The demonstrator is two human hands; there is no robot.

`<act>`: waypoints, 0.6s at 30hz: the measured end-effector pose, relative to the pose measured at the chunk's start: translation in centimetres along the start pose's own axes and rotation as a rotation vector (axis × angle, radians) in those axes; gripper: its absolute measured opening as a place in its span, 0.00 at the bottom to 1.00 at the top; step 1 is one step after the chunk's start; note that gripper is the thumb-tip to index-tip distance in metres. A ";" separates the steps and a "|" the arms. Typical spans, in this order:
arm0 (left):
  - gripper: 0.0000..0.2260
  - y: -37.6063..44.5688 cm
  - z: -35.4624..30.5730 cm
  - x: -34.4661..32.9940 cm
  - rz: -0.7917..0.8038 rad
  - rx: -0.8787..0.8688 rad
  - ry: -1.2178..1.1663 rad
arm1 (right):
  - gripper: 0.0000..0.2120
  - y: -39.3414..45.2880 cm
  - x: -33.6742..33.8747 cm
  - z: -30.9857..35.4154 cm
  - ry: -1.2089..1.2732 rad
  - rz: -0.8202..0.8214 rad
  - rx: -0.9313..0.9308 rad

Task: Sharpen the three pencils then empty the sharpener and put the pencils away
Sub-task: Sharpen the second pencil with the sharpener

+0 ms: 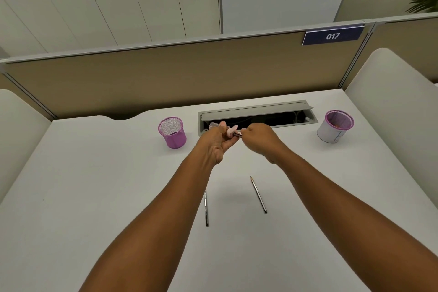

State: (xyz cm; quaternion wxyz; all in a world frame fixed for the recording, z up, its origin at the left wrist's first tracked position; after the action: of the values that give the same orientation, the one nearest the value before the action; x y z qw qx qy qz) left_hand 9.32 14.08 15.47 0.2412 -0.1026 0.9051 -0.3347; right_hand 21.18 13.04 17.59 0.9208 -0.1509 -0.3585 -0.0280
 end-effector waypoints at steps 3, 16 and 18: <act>0.18 0.5 -0.4 0.3 -0.030 -0.023 0.011 | 0.08 -0.5 -0.5 -0.2 -0.252 -0.148 0.292; 0.18 -0.7 0.4 0.2 -0.010 -0.003 0.019 | 0.15 -0.5 0.3 -0.5 0.284 0.186 -0.299; 0.19 -0.6 0.3 0.1 -0.004 -0.002 0.011 | 0.15 -0.6 0.5 -0.3 0.219 0.203 -0.239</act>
State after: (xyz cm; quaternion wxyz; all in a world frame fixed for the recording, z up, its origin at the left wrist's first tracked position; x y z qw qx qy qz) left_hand 9.36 13.39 15.65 0.2355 -0.1029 0.9066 -0.3348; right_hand 21.66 12.44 17.89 0.9278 -0.2909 -0.2334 0.0065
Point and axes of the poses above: each hand's wrist, its own y-axis towards the middle knuckle, its own x-axis out of the back of the hand, z = x × y, the point moved 3 cm from there along y, towards the middle knuckle, and after that the axes turned 4 degrees about -z, right-handed, at the moved point
